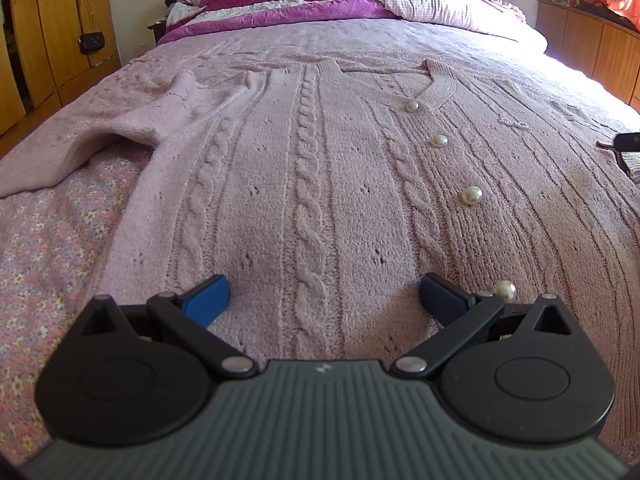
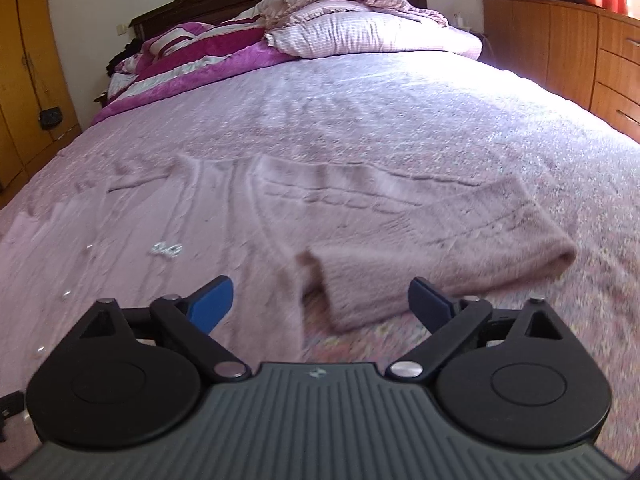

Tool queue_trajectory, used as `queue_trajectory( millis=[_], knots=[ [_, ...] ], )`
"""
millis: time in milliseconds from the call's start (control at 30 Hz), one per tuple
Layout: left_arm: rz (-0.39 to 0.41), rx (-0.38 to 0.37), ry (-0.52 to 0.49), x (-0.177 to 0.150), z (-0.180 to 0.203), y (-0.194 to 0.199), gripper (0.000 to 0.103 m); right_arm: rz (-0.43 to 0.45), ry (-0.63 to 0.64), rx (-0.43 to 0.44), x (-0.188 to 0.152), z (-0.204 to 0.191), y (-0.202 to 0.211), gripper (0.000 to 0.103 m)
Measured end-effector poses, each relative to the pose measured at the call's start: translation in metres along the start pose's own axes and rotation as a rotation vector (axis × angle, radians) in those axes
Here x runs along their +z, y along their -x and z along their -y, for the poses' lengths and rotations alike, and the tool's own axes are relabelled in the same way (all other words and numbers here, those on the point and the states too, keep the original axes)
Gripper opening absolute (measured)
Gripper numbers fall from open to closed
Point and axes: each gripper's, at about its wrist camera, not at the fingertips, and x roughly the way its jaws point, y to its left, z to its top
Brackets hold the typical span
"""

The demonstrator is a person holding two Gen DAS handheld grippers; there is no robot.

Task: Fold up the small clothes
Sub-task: 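Reach the right gripper to the cardigan sleeve cuff and close on it, then lift the sleeve with the right gripper, lay it across the body, open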

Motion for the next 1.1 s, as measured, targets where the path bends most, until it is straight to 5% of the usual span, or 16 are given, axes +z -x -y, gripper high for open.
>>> queue_trajectory(
  millis=[367,700,967,1100],
  knots=[
    [0.007,0.004,-0.005,0.000,0.001,0.000,0.103,-0.005,0.077,-0.085,0.004,0.007,-0.049,0.080],
    [-0.006,0.002,-0.006,0.003,0.000,-0.001,0.103,-0.029,-0.001,-0.137,0.017,0.024,-0.050,0.014],
    [-0.037,-0.032,-0.009,0.014,-0.008,0.002,0.103,-0.015,-0.138,-0.031,0.050,0.021,-0.028,0.011],
    [-0.032,0.009,-0.031,0.022,-0.013,0.006,0.103,-0.006,-0.192,0.041,0.068,0.009,-0.016,0.011]
  ],
)
